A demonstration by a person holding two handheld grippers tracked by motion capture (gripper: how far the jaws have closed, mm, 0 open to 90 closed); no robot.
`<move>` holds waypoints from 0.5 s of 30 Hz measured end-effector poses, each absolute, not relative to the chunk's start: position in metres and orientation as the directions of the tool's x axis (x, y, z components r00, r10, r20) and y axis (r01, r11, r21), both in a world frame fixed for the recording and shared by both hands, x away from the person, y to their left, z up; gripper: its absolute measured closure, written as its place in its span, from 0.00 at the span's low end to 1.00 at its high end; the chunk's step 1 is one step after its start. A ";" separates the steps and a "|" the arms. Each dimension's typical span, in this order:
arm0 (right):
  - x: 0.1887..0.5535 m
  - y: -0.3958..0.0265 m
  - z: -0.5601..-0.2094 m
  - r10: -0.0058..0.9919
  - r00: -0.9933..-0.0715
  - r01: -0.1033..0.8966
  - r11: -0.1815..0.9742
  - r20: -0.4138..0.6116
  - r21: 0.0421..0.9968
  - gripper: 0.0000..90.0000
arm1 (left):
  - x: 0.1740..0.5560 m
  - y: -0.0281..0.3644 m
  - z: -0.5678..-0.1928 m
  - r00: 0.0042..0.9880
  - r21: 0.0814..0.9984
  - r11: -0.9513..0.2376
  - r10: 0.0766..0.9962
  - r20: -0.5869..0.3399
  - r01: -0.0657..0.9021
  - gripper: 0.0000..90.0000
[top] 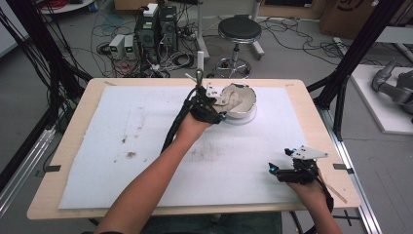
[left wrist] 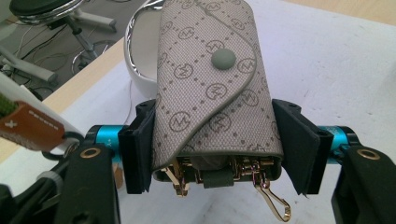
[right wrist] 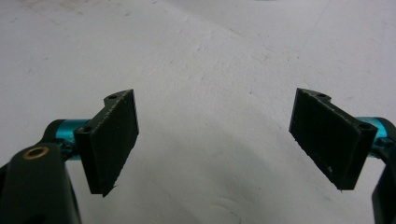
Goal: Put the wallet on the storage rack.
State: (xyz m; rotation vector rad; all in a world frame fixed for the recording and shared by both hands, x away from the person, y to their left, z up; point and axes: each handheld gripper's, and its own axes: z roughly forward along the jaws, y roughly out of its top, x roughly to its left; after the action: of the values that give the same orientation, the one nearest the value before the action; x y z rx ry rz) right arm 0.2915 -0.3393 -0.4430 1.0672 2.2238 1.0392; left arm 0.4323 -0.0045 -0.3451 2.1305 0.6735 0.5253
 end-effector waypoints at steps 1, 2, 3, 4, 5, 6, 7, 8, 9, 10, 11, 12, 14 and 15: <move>0.291 -0.339 -0.443 0.801 -0.593 0.455 0.414 -0.078 0.788 0.18 | 0.434 -0.006 -0.345 0.771 0.802 -0.526 0.622 0.136 0.283 0.40; 0.292 -0.339 -0.443 0.799 -0.596 0.452 0.418 -0.082 0.788 0.18 | 0.435 -0.008 -0.344 0.772 0.801 -0.528 0.621 0.138 0.282 0.40; 0.291 -0.339 -0.443 0.800 -0.595 0.453 0.415 -0.079 0.789 0.18 | 0.437 -0.009 -0.344 0.771 0.798 -0.532 0.621 0.140 0.283 0.40; 0.291 -0.339 -0.443 0.800 -0.595 0.452 0.416 -0.080 0.789 0.18 | 0.439 -0.011 -0.345 0.771 0.797 -0.532 0.622 0.138 0.286 0.40; 0.291 -0.339 -0.443 0.801 -0.593 0.452 0.415 -0.082 0.790 0.18 | 0.441 -0.012 -0.345 0.773 0.794 -0.536 0.620 0.137 0.289 0.40; 0.291 -0.339 -0.443 0.802 -0.592 0.452 0.414 -0.082 0.790 0.18 | 0.443 -0.014 -0.345 0.772 0.791 -0.538 0.621 0.137 0.291 0.40; 0.291 -0.339 -0.442 0.804 -0.590 0.454 0.414 -0.082 0.789 0.18 | 0.445 -0.016 -0.345 0.771 0.789 -0.539 0.622 0.137 0.294 0.40; 0.291 -0.339 -0.442 0.805 -0.588 0.455 0.412 -0.081 0.790 0.18 | 0.446 -0.018 -0.346 0.771 0.789 -0.538 0.622 0.135 0.296 0.40; 0.291 -0.339 -0.442 0.805 -0.587 0.455 0.412 -0.082 0.790 0.18 | 0.448 -0.020 -0.347 0.772 0.785 -0.542 0.621 0.136 0.298 0.40; 0.291 -0.339 -0.442 0.804 -0.588 0.453 0.413 -0.084 0.790 0.18 | 0.449 -0.022 -0.348 0.771 0.786 -0.540 0.623 0.131 0.303 0.40; 0.291 -0.339 -0.442 0.806 -0.586 0.453 0.410 -0.082 0.792 0.18 | 0.450 -0.023 -0.350 0.772 0.782 -0.545 0.621 0.133 0.304 0.40; 0.291 -0.339 -0.442 0.805 -0.587 0.449 0.414 -0.088 0.792 0.18 | 0.451 -0.025 -0.351 0.775 0.778 -0.550 0.617 0.133 0.305 0.40; 0.290 -0.340 -0.442 0.804 -0.588 0.451 0.414 -0.086 0.791 0.18 | 0.452 -0.029 -0.354 0.778 0.775 -0.553 0.615 0.130 0.308 0.40; 0.290 -0.340 -0.442 0.805 -0.587 0.449 0.413 -0.087 0.792 0.18 | 0.453 -0.031 -0.355 0.778 0.771 -0.556 0.614 0.130 0.310 0.40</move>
State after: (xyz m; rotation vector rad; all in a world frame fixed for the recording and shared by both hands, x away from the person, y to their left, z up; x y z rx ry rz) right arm 0.2897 -0.3400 -0.4421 1.0663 2.2130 1.0350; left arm 0.4528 -0.0307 -0.3552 2.1885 0.6836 0.5002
